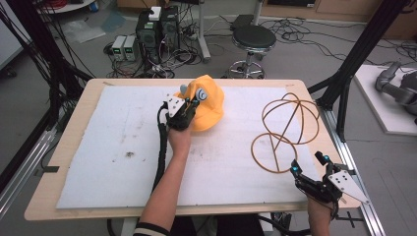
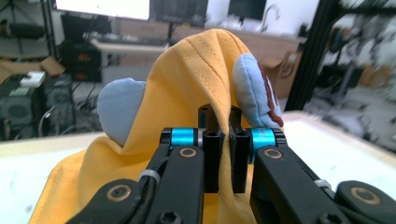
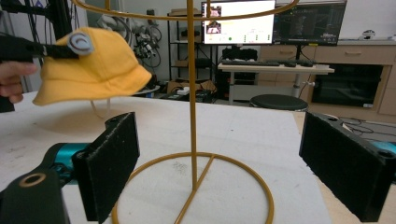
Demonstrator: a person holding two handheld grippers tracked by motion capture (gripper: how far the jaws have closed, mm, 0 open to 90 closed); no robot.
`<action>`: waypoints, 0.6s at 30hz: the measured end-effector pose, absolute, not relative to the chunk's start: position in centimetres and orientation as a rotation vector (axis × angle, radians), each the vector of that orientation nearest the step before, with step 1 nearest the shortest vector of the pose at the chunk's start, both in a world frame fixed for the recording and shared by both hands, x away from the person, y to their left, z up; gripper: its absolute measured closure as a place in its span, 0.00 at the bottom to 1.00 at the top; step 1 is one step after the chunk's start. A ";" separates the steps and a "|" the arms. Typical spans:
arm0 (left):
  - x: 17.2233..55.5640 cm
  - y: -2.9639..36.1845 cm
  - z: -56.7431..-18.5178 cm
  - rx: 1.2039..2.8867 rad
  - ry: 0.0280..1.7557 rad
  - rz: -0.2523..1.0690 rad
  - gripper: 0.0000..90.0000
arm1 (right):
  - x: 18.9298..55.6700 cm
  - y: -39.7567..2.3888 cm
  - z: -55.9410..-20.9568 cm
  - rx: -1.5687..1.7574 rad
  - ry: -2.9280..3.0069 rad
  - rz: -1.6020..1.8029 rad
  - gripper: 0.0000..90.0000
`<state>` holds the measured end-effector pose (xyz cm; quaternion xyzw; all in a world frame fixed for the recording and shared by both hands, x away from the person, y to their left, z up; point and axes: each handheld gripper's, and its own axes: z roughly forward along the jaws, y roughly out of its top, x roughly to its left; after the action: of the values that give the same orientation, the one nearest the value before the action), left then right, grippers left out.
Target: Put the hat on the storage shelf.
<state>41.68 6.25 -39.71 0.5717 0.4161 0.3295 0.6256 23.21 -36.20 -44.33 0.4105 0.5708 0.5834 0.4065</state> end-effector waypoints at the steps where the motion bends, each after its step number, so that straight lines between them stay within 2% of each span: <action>1: 41.4 6.4 -39.3 1.302 0.944 0.750 0.97 | 23.2 -36.2 -44.3 1.035 1.439 1.471 0.13; 7: 39.9 7.5 -37.1 1.240 0.898 0.697 0.97 | 23.2 -36.0 -44.4 1.027 1.451 1.469 0.13; 18: 37.4 7.5 -31.4 1.236 0.755 0.672 0.97 | 23.2 -35.9 -44.3 1.025 1.454 1.466 0.13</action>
<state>37.40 7.49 -31.35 0.5544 0.3385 0.3012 0.6980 23.19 -35.87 -44.33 0.4062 0.5762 0.5814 0.4062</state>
